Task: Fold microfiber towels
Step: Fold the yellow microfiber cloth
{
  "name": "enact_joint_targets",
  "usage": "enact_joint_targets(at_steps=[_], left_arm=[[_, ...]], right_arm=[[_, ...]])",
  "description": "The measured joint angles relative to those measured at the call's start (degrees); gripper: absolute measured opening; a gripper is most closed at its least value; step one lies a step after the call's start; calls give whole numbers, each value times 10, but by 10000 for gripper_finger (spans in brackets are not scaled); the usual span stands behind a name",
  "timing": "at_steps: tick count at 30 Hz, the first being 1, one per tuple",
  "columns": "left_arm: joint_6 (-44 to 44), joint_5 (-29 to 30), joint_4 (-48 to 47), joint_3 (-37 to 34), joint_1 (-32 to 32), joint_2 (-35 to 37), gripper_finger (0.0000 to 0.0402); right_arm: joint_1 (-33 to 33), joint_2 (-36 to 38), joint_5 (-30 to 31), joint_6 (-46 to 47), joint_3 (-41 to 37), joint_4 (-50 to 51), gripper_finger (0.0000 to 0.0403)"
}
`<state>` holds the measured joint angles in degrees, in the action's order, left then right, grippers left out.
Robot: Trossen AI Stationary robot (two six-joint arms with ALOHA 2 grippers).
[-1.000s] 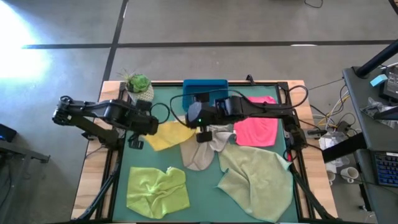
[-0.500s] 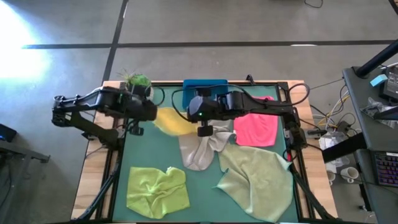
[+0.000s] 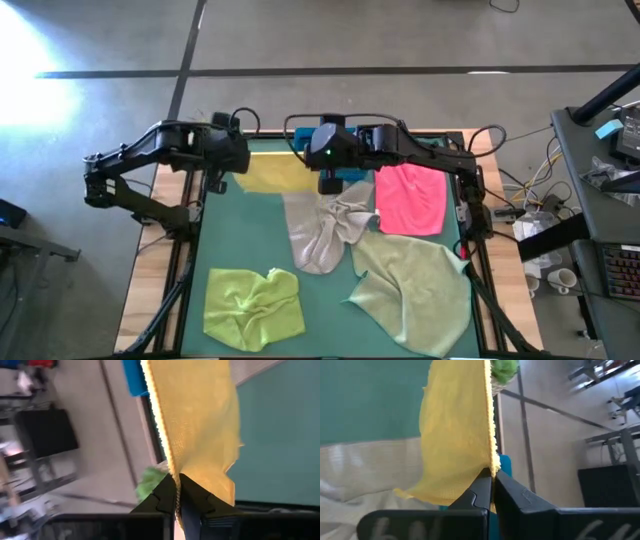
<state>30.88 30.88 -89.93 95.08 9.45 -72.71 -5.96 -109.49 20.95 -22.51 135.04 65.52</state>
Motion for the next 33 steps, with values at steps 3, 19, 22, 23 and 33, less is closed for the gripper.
enact_joint_targets(at_steps=[3, 19, 22, 23, 33], left_arm=[[15, 12, -1, 7, 10, 0, 0], [-214, -282, -1, -37, -29, 57, 0], [-268, -293, -1, -91, -71, 77, 0], [-285, -295, -2, -108, -85, 82, 0], [-469, -373, 0, -206, -218, 86, 0]], right_arm=[[-10, 0, 0, -25, 0, -26, 8], [24, -37, -138, 41, -8, -11, 8], [48, -55, -140, 46, -8, -14, 8], [57, -60, -140, 50, -8, -15, 8], [130, -109, -140, 145, -8, -29, 8]])
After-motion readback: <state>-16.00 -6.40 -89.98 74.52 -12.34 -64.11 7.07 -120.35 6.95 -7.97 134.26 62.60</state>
